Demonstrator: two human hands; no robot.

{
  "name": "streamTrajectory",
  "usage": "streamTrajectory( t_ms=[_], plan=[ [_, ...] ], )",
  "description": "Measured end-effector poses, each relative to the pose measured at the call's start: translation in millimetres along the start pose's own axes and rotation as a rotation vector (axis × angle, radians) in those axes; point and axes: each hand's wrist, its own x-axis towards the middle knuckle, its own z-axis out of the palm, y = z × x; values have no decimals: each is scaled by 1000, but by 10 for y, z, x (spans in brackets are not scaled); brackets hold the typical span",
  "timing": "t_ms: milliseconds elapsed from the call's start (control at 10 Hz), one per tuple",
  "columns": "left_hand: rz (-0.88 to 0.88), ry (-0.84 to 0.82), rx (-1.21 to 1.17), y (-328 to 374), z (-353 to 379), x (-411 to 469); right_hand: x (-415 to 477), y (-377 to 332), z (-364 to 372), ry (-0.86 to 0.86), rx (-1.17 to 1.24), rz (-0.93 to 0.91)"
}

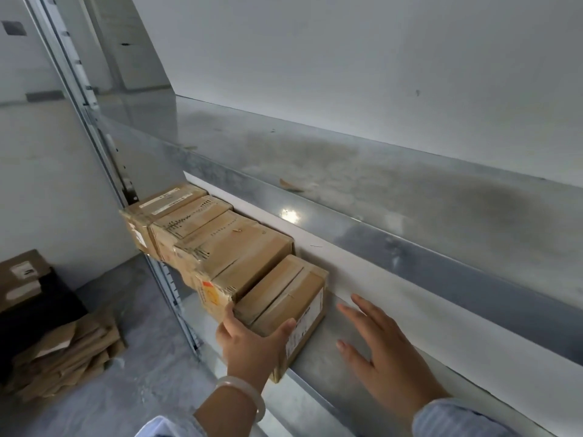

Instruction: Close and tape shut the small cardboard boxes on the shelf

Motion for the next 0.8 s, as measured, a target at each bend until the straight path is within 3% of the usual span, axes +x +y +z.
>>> streamTrajectory(
  t_ms=[100, 200, 300, 600, 800],
  plan=[
    [77, -76, 71, -41, -139, 67, 4, -73, 70, 9, -17, 51],
    [450, -125, 318, -89, -359, 6, -12, -191, 151, 38, -56, 82],
    [976, -200, 515, -164, -449, 150, -34, -355, 208, 73, -79, 134],
    [1090, -282, 785, -13, -480, 560, -442, -837, 427, 321, -340, 260],
    [1227, -352, 795, 51, -597, 485, -987, -1134, 360, 460, -533, 370]
  ],
)
